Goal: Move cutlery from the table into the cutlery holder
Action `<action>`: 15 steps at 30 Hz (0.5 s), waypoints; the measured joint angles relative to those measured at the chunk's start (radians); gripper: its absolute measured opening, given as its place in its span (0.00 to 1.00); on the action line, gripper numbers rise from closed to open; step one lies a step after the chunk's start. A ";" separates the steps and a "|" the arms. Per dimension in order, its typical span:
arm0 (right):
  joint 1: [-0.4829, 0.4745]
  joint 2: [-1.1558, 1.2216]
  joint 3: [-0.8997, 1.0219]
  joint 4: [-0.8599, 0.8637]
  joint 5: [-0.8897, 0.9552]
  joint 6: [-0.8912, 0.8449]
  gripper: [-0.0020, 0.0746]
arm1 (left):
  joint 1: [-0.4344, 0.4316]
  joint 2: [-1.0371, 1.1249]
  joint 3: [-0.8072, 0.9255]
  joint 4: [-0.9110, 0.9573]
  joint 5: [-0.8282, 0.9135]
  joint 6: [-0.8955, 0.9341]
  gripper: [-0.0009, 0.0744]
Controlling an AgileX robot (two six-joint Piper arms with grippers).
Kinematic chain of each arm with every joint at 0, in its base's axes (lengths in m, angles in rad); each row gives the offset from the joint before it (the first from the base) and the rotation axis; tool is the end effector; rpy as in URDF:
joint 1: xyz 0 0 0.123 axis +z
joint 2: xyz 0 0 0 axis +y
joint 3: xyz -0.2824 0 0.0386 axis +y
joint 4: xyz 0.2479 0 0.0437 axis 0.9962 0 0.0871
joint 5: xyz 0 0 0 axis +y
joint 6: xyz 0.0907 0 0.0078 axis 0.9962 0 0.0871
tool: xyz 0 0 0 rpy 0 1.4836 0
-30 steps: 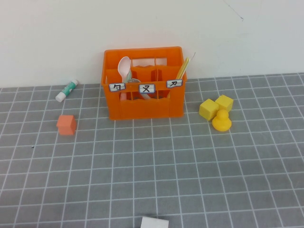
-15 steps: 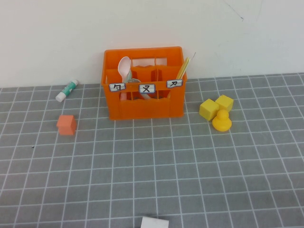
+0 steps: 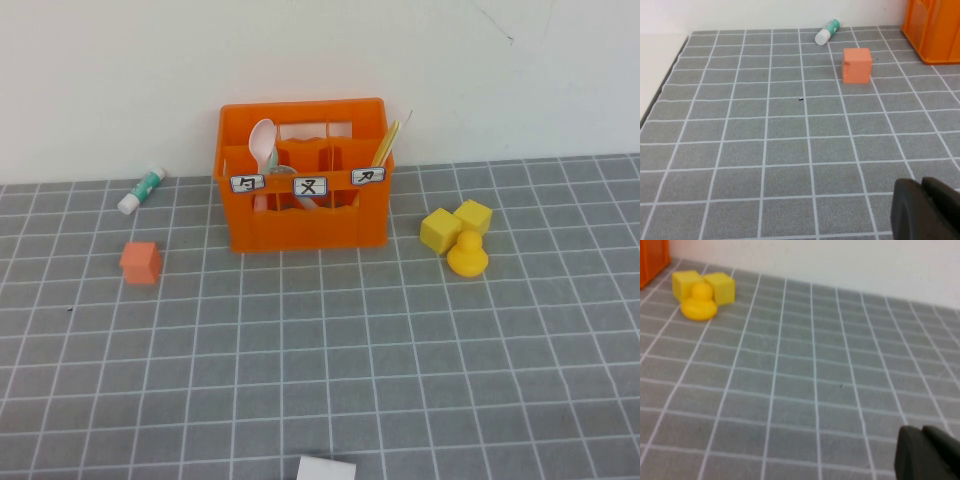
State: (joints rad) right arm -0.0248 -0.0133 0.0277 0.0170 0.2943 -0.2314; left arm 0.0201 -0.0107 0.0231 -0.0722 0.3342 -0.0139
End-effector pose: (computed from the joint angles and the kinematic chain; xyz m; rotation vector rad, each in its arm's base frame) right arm 0.0544 -0.0009 0.1778 -0.1741 1.7869 -0.1675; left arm 0.0536 -0.0011 0.1758 -0.0768 1.8282 -0.0653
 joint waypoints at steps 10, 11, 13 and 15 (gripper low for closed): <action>0.000 0.000 0.000 -0.006 0.038 0.161 0.02 | 0.000 0.000 0.000 0.000 0.000 0.001 0.01; 0.000 0.000 0.000 -0.008 0.038 0.165 0.02 | 0.000 0.000 0.000 0.000 0.000 0.001 0.01; 0.000 0.000 0.000 -0.017 0.038 0.169 0.02 | 0.000 0.000 0.000 0.000 0.000 0.001 0.01; 0.000 0.000 0.000 -0.017 0.040 0.171 0.02 | 0.000 0.000 0.000 0.000 0.000 0.001 0.01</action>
State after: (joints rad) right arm -0.0248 -0.0133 0.0277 0.0000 0.3343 -0.0600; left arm 0.0201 -0.0107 0.0231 -0.0722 0.3342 -0.0125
